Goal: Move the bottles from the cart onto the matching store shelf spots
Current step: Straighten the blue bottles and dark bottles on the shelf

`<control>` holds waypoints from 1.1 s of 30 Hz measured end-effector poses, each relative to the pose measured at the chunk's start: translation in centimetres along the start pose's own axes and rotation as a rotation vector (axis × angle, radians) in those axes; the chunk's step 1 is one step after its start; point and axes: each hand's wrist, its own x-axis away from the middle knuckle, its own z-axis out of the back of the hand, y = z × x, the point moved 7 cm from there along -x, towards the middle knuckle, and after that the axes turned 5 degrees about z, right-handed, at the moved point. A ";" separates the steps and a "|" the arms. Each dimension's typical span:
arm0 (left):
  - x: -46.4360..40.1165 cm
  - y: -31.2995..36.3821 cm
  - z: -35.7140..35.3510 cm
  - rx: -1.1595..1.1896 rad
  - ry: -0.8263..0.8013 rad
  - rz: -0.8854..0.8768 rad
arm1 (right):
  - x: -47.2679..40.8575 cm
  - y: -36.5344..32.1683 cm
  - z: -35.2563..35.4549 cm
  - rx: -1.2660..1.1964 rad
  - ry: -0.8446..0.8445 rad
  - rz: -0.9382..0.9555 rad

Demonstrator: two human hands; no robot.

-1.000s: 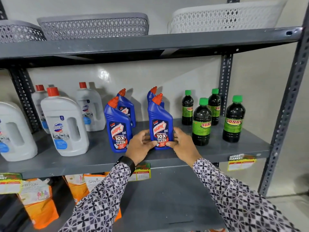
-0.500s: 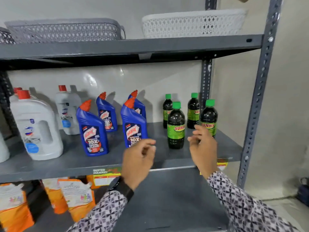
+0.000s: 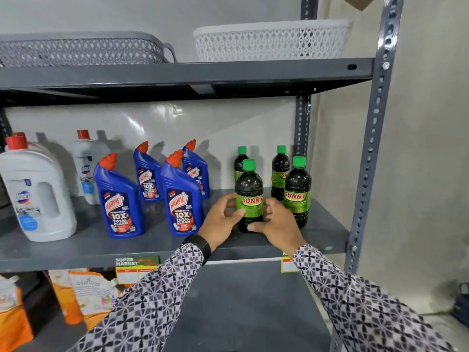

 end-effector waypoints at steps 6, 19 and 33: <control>0.7 -0.7 0.0 0.026 -0.008 0.010 | 0.6 0.3 0.4 -0.030 -0.021 0.007; 0.6 -0.9 -0.1 -0.051 0.045 0.003 | 0.6 -0.3 0.2 -0.004 0.018 0.036; 3.3 5.2 -10.8 -0.256 0.021 -0.193 | 3.3 2.3 10.4 0.159 0.303 -0.021</control>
